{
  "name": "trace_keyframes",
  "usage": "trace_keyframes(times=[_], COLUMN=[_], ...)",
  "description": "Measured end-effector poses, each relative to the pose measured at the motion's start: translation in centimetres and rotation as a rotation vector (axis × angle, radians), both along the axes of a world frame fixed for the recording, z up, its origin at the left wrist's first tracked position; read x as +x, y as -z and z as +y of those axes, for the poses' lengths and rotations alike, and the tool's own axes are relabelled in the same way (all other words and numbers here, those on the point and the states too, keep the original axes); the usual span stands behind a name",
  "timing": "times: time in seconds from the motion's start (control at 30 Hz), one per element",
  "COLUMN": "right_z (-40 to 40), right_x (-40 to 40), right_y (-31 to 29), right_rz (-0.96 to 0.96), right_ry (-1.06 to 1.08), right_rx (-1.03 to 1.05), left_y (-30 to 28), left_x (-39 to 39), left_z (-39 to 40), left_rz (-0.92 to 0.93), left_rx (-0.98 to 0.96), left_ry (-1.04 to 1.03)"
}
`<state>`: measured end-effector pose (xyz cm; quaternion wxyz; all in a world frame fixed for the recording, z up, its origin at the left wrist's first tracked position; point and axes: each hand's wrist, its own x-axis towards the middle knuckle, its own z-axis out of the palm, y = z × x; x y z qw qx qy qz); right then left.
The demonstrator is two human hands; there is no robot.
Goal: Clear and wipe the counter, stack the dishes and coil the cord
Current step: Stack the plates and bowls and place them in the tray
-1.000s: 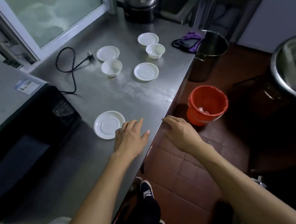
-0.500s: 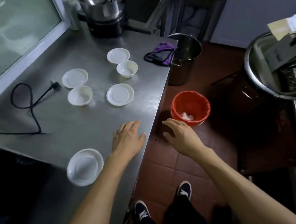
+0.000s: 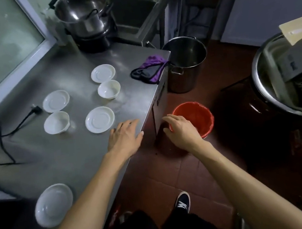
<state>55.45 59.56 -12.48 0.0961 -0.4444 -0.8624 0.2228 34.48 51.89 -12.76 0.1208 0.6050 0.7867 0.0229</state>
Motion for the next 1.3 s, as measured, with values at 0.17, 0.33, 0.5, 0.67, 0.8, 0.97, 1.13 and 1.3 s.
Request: trace_keyframes(times=[0.17,0.33,0.5,0.67,0.8,0.97,1.13,1.3], right_z=[3.5,6.4,9.1,11.9,13.6,16.5,20.2,22.4], right_x=[-3.1,-8.6,-14.8,-20.5,-23.7,-27.8,-31.8,-34.6], right_y=[0.8,2.3,3.0,3.5,3.8,5.3,7.3,9.4], right_rz=[-0.017,-0.067,-0.166,-0.201,-0.236,-0.305,-0.443,-0.529], right_ry=[-0.145,-0.226,-0.336,-0.395,-0.431,-0.456,-0.49,-0.556], right_rx=[-0.036,-0.068,-0.072,-0.042,-0.03,0.009,-0.003,-0.008], left_y=[0.7,1.8,3.1,3.6,3.6,4.8,5.8,6.8], left_x=[-1.9,-5.4,-10.3,-14.7,-17.4,-20.2,-22.0,-23.5], left_z=[0.8,1.9,3.4,4.7,5.2,6.2,7.7,9.2], left_rz=[-0.022,-0.063,-0.075,-0.086,-0.114,-0.119,-0.12,-0.099], left_rx=[0.005,-0.005,0.025,-0.002,0.021,0.02,-0.002,-0.053], left_ry=[-0.102,-0.212,-0.313,-0.399,-0.454,-0.521,-0.593,-0.643])
